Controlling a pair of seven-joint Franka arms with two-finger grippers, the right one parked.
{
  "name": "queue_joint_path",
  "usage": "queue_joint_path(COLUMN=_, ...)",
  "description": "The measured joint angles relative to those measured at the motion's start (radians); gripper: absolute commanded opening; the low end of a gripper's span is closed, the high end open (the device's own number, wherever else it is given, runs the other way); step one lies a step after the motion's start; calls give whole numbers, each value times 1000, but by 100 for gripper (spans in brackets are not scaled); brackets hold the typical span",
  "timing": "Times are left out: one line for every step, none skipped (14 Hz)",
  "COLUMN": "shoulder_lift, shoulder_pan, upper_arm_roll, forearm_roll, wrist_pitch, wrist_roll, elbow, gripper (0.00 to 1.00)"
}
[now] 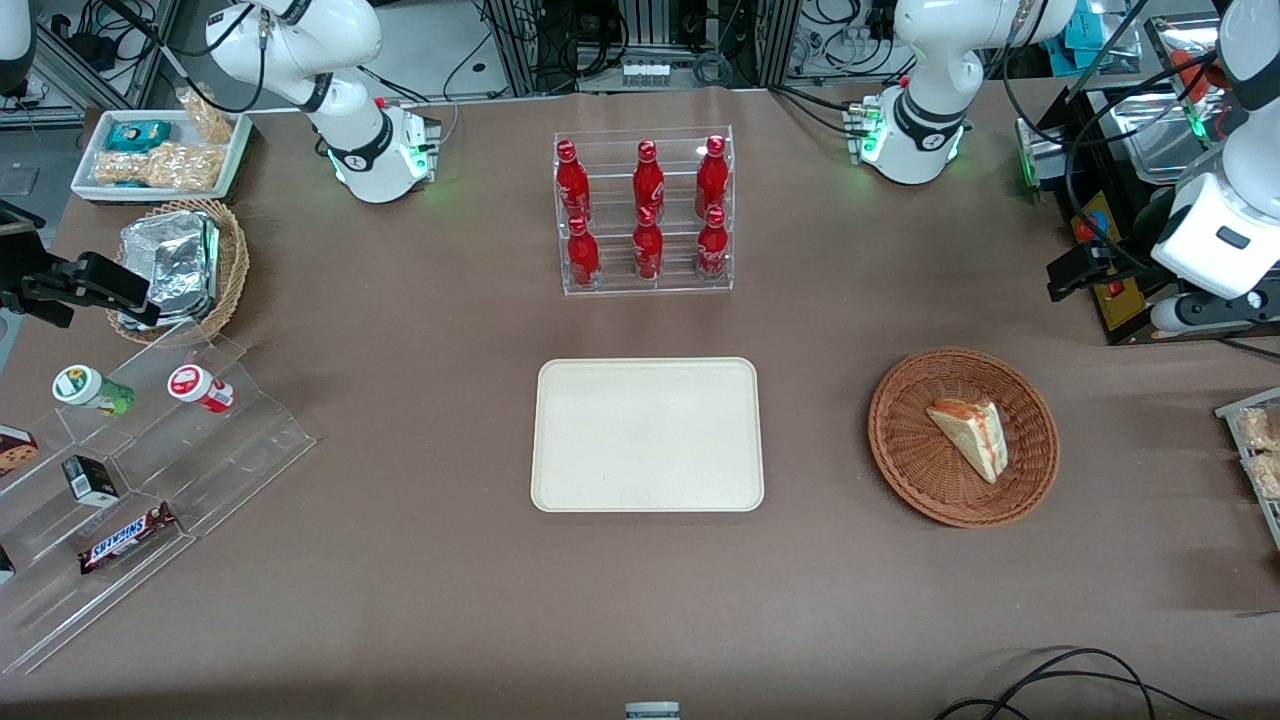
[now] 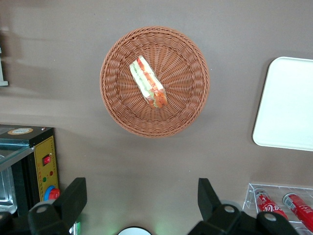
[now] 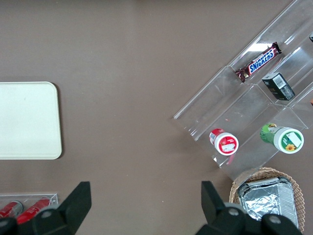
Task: Place sandwich from basket to tray
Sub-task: 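Move the left gripper down over the sandwich in the wicker basket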
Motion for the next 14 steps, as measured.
queue_joint_path(shoulder_lift=0, shoulder_pan=0, upper_arm_roll=0, forearm_roll=0, wrist_pitch=0, wrist_roll=2, elbow=2, gripper=100)
queue_joint_path(shoulder_lift=0, shoulder_pan=0, upper_arm_roll=0, forearm_roll=-1, wrist_pitch=-1, wrist_roll=6, elbow=3, gripper=100)
queue_joint_path(shoulder_lift=0, shoulder_pan=0, upper_arm_roll=0, forearm_roll=-1, wrist_pitch=-3, wrist_roll=9, elbow=3, gripper=100)
queue_joint_path(shoulder_lift=0, shoulder_pan=0, upper_arm_roll=-1, forearm_roll=-1, wrist_pitch=-7, wrist_roll=10, elbow=3, gripper=100)
queue_joint_path(shoulder_lift=0, shoulder_pan=0, upper_arm_roll=-1, forearm_roll=-1, wrist_pitch=-12, wrist_roll=11, elbow=3, gripper=100)
queue_joint_path(shoulder_lift=0, shoulder_pan=0, upper_arm_roll=-2, forearm_roll=-1, wrist_pitch=-16, wrist_roll=12, elbow=3, gripper=100)
queue_joint_path(shoulder_lift=0, shoulder_pan=0, upper_arm_roll=-2, forearm_roll=-1, wrist_pitch=-19, wrist_roll=13, elbow=3, gripper=100)
queue_joint_path(shoulder_lift=0, shoulder_pan=0, upper_arm_roll=-3, forearm_roll=-1, wrist_pitch=-21, wrist_roll=14, elbow=3, gripper=100)
queue_joint_path(shoulder_lift=0, shoulder_pan=0, upper_arm_roll=-3, forearm_roll=-1, wrist_pitch=-24, wrist_roll=15, elbow=2, gripper=100)
queue_joint_path(shoulder_lift=1, shoulder_pan=0, upper_arm_roll=-3, forearm_roll=-1, wrist_pitch=-34, wrist_roll=15, elbow=2, gripper=100)
queue_joint_path(shoulder_lift=2, shoulder_pan=0, upper_arm_roll=-2, forearm_roll=-1, wrist_pitch=-58, wrist_roll=15, elbow=0, gripper=100)
queue_joint_path(shoulder_lift=7, shoulder_pan=0, upper_arm_roll=-2, forearm_roll=-1, wrist_pitch=-80, wrist_roll=15, elbow=-4, gripper=100)
queue_joint_path(shoulder_lift=16, shoulder_pan=1, upper_arm_roll=-2, forearm_roll=-1, wrist_pitch=-89, wrist_roll=15, elbow=-13, gripper=100)
queue_joint_path(shoulder_lift=33, shoulder_pan=2, upper_arm_roll=-2, forearm_roll=-1, wrist_pitch=-90, wrist_roll=15, elbow=-29, gripper=100)
